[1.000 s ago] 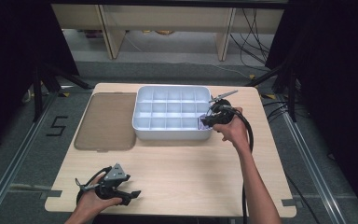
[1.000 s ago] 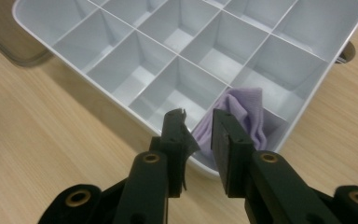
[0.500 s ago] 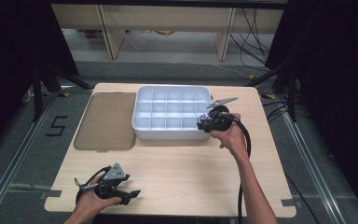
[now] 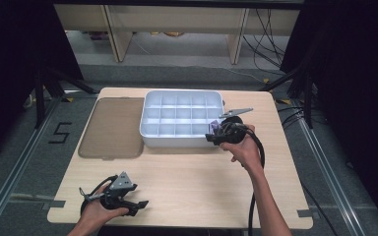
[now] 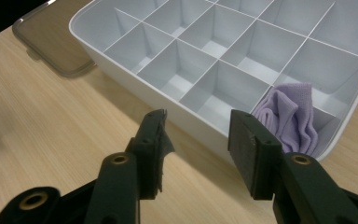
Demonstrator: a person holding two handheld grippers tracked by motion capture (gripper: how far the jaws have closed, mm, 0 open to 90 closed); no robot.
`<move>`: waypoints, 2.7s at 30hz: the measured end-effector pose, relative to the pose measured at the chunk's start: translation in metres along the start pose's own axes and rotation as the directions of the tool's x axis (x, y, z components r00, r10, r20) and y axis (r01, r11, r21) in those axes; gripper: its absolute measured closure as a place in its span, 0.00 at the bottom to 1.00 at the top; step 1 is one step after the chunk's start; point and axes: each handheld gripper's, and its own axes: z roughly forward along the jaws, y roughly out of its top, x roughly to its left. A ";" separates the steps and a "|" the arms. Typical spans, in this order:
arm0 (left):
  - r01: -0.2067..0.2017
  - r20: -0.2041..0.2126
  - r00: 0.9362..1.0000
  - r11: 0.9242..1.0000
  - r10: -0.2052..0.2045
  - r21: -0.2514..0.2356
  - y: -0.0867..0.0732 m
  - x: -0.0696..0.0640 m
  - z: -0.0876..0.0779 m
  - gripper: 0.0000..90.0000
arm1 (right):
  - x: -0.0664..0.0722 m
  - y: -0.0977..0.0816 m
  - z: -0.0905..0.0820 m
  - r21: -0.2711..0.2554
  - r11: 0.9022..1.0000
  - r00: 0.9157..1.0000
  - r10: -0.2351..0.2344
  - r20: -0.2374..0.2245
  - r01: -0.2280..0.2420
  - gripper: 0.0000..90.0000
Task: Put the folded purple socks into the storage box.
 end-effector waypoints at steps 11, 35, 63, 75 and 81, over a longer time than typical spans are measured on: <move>-0.017 -0.006 1.000 1.000 0.017 -0.002 0.001 0.002 -0.002 0.29 | 0.012 -0.012 -0.001 -0.055 0.998 1.000 0.006 -0.013 -0.007 0.55; -0.002 -0.003 1.000 1.000 0.002 -0.013 0.001 0.002 -0.002 0.28 | 0.036 -0.045 0.001 -0.063 0.998 0.997 -0.004 -0.075 -0.001 0.38; -0.026 -0.014 1.000 0.999 0.026 -0.018 0.002 0.001 -0.003 0.28 | 0.061 -0.106 0.005 -0.056 0.998 0.994 -0.009 -0.107 0.003 0.26; -0.031 -0.004 1.000 0.999 0.031 -0.018 0.001 0.000 -0.002 0.28 | 0.067 -0.124 0.012 -0.022 0.999 0.993 -0.040 -0.111 0.038 0.23; -0.037 -0.012 0.999 0.999 0.036 -0.018 0.001 0.000 -0.002 0.27 | 0.071 -0.130 0.013 0.001 0.999 0.991 -0.045 -0.123 0.046 0.22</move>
